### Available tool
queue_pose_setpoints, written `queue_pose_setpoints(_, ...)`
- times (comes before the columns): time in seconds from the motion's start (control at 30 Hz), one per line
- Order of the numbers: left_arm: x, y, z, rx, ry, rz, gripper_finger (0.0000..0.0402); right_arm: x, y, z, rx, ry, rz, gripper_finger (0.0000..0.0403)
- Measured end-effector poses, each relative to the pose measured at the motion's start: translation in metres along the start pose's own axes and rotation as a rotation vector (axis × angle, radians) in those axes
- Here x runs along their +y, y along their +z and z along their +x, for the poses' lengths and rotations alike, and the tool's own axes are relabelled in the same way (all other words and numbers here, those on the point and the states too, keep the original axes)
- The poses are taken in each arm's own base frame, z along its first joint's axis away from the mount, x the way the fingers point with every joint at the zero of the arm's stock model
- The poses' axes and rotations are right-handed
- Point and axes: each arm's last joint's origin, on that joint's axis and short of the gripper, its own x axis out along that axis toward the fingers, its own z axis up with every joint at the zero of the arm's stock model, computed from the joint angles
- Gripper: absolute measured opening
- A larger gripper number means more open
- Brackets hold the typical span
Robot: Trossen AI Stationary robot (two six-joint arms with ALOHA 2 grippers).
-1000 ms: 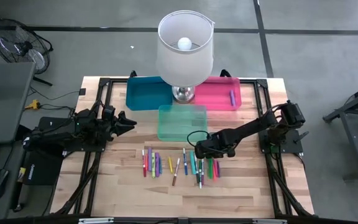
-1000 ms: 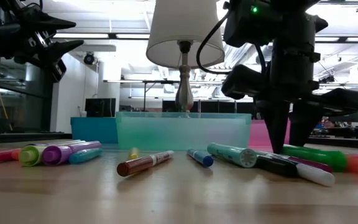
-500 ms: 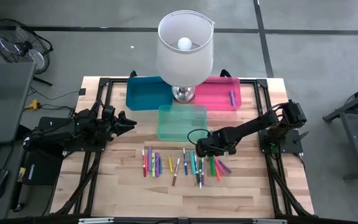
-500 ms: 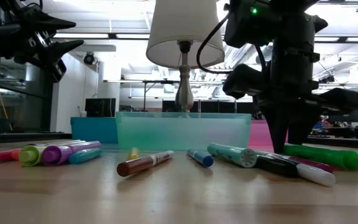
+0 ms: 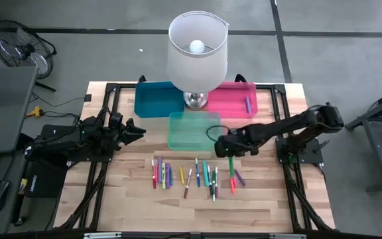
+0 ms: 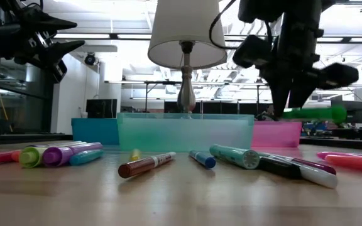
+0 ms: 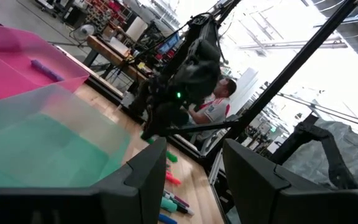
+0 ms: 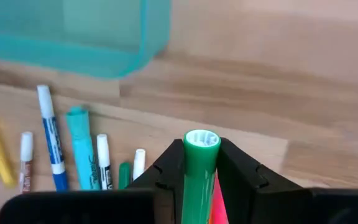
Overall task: Pick & Place Markers
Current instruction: Put the green highlighter pen into the red bin
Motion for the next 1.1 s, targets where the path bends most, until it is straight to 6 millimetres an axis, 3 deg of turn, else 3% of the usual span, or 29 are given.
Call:
queue_pose_setpoints(0.2,0.000,0.000,0.000,0.000,0.000,0.000,0.0156,-0.022,0.030,-0.035,-0.097,-0.012,0.011,0.0065)
queue_pose_setpoints(0.33,0.000,0.000,0.000,0.001,0.000,0.000,0.0156,-0.034,0.056,-0.047,-0.132,-0.012,0.008,0.0072)
queue_pose_setpoints(0.7,0.000,0.000,0.000,0.003,-0.002,0.000,0.0156,-0.066,0.136,-0.060,-0.231,-0.006,-0.017,0.0069)
queue_pose_setpoints(1.1,0.000,0.000,0.000,0.002,-0.002,0.000,0.0156,-0.096,0.196,-0.073,-0.437,0.011,-0.010,0.0070)
